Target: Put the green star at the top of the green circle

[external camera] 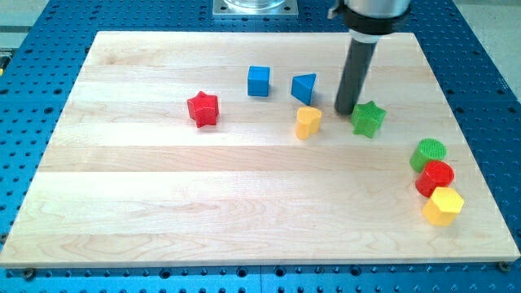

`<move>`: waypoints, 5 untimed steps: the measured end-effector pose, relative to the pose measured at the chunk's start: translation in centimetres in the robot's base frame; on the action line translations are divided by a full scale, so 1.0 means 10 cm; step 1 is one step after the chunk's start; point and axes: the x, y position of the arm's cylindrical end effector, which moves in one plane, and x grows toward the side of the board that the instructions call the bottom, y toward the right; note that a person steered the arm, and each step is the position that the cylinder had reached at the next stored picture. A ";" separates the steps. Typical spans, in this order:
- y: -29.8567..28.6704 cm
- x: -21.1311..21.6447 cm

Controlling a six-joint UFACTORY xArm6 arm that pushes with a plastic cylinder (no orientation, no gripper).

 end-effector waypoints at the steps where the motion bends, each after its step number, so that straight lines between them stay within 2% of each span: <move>1: -0.02 0.10; 2: 0.43 0.26; 3: 0.58 0.30; 4: 0.24 0.38; 5: 0.19 0.61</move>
